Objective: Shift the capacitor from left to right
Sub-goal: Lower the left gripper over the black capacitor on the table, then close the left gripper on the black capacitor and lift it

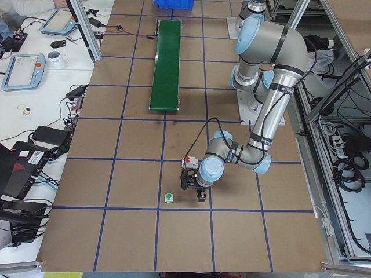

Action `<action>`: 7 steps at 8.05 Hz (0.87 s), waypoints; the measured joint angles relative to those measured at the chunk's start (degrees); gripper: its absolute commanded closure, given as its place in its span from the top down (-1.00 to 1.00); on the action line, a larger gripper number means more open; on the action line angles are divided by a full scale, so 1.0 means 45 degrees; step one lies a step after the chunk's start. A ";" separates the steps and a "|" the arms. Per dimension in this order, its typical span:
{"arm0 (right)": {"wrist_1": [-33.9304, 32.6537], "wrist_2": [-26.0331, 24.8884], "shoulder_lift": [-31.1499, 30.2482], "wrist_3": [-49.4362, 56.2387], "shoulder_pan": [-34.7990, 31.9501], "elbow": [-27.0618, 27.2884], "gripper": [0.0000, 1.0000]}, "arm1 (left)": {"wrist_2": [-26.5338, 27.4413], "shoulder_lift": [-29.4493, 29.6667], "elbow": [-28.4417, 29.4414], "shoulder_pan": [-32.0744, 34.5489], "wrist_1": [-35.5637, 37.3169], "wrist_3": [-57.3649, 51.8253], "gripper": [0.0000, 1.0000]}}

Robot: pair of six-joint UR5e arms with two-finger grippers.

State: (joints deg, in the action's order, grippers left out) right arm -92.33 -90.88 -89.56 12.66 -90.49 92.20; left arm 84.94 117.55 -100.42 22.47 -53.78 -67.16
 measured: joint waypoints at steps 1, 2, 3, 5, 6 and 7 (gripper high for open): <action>-0.0013 0.0000 0.0001 0.0000 0.0005 0.0000 1.00 | 0.0194 0.0176 -0.0050 -0.0006 0.0218 0.0014 1.00; -0.0021 0.0000 0.0000 0.0000 0.0008 0.0000 1.00 | 0.0301 0.0283 -0.0073 -0.0010 0.0312 0.0038 1.00; -0.0026 0.0000 0.0000 0.0000 0.0010 0.0000 1.00 | 0.0318 0.0333 -0.0079 -0.0013 0.0349 0.0134 0.82; -0.0014 0.0000 0.0000 0.0000 0.0011 0.0000 1.00 | 0.0239 0.0366 -0.0085 -0.0013 0.0352 0.0291 0.00; -0.0011 0.0000 0.0000 0.0000 0.0011 0.0000 1.00 | 0.0216 0.0372 -0.0082 -0.0013 0.0296 0.0344 -0.07; -0.0010 0.0000 0.0001 0.0008 0.0011 0.0000 1.00 | 0.0196 0.0379 -0.0082 -0.0007 0.0241 0.0374 -0.07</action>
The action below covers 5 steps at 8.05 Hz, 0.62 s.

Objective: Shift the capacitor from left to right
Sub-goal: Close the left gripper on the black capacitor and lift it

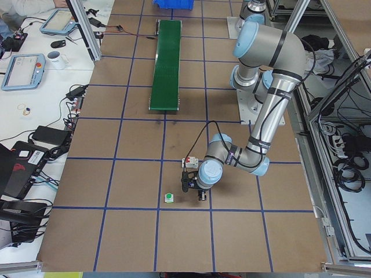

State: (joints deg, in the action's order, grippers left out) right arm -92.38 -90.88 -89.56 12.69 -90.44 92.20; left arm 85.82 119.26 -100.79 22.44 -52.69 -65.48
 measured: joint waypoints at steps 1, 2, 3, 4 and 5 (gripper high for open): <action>0.0000 0.0000 0.0000 0.0007 0.0000 0.0000 1.00 | -0.0084 0.0002 -0.0001 0.0007 -0.0032 0.0020 -0.33; 0.0000 0.0000 0.0000 0.0009 0.0000 0.0000 1.00 | -0.0451 0.0002 -0.0002 0.0010 -0.0079 0.0030 -0.99; 0.0001 0.0000 0.0001 0.0010 0.0000 0.0000 1.00 | -0.0800 -0.0012 -0.0004 0.0011 -0.0111 0.0028 -1.00; 0.0001 0.0000 0.0010 0.0011 0.0000 0.0000 1.00 | -0.0953 -0.0138 0.0006 0.0012 -0.0167 0.0025 -1.00; -0.0007 0.0000 0.0014 0.0012 0.0000 0.0000 1.00 | -0.0981 -0.0339 0.0039 0.0013 -0.0433 0.0047 -1.00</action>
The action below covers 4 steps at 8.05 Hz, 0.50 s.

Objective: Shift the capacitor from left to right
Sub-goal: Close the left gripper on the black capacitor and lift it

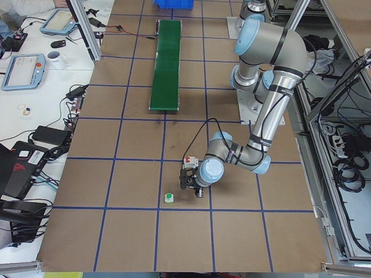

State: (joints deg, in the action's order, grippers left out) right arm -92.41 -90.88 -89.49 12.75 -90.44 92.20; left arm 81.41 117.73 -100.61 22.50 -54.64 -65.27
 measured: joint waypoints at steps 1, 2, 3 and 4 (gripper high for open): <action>-0.0008 0.0000 0.0002 0.0000 0.0001 0.0000 1.00 | 0.0034 -0.0330 0.0039 0.0025 -0.0502 0.0133 -1.00; -0.0017 0.0000 0.0004 0.0000 0.0011 0.0000 1.00 | 0.0158 -0.0867 0.0077 0.0136 -0.1112 0.0581 -1.00; -0.0020 0.0000 0.0004 0.0000 0.0015 0.0000 1.00 | 0.0390 -0.1585 0.0097 0.0426 -0.1808 0.1160 -1.00; -0.0032 0.0000 0.0008 0.0001 0.0017 0.0000 1.00 | 0.0694 -0.2421 0.0103 0.1066 -0.2499 0.1779 -1.00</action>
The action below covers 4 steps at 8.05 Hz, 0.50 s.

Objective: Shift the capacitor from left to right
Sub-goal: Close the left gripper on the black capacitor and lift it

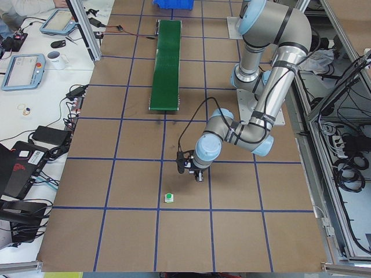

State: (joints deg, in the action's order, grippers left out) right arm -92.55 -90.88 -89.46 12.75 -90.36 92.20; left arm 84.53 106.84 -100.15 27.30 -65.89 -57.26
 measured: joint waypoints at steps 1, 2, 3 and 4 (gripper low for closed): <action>-0.0014 0.0008 0.0018 0.0007 0.0002 0.0000 1.00 | 0.0317 -0.0730 0.0003 0.0891 -0.0632 0.0634 -1.00; -0.0048 0.0022 0.0025 0.0011 0.0003 -0.0001 1.00 | 0.0393 -0.1319 0.0001 0.1867 -0.1184 0.1381 -1.00; -0.0112 0.0072 0.0030 -0.0010 0.0002 -0.0009 1.00 | 0.0111 -0.1765 -0.0001 0.2819 -0.1623 0.2294 -1.00; -0.0156 0.0092 0.0034 -0.0091 0.0003 -0.0013 1.00 | -0.0268 -0.2136 -0.0023 0.3769 -0.1850 0.3216 -1.00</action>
State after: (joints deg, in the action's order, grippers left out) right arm -93.26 -90.46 -89.30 12.34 -90.35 92.14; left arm 83.32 97.23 -100.25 44.26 -74.21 -42.79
